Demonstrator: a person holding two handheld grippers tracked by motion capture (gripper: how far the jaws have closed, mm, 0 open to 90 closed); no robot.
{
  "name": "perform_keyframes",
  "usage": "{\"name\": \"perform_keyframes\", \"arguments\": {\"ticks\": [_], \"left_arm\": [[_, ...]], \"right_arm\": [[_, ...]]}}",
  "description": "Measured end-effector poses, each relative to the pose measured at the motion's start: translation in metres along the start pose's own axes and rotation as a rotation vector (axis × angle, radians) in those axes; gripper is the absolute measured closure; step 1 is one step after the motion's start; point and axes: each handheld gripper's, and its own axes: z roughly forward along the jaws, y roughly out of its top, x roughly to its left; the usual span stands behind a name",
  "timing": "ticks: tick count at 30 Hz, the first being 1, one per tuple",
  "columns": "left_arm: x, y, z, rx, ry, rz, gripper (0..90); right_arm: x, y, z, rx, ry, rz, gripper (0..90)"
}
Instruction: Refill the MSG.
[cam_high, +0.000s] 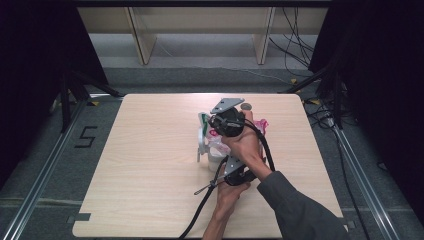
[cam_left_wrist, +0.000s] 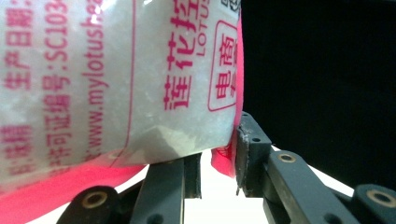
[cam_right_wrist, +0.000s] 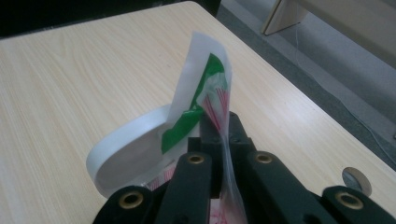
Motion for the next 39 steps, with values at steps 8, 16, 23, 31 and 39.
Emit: {"name": "perform_keyframes", "arguments": {"ticks": [8, 16, 23, 31, 39], "left_arm": [[0.0002, 0.0012, -0.0013, -0.008, 0.003, 0.000, 74.0], [0.0000, 0.0010, -0.0014, -0.008, 0.000, 0.001, 73.9], [-0.0005, -0.0002, -0.0015, -0.011, -0.002, -0.004, 73.9], [0.0001, -0.0009, -0.0021, -0.015, 0.005, 0.004, 74.0], [0.0001, -0.0009, -0.0028, -0.012, 0.005, 0.004, 74.0]], "right_arm": [[0.0033, 0.0015, 0.0031, 0.006, -0.003, -0.013, 90.0], [0.0042, 0.0011, 0.0031, 0.023, 0.001, -0.016, 90.0], [0.0050, 0.0004, 0.0038, 0.015, 0.002, -0.025, 90.0], [0.0047, 0.0014, 0.0039, 0.006, -0.008, -0.033, 90.0], [0.0034, 0.0018, 0.0018, 0.001, 0.000, -0.014, 90.0]]}}
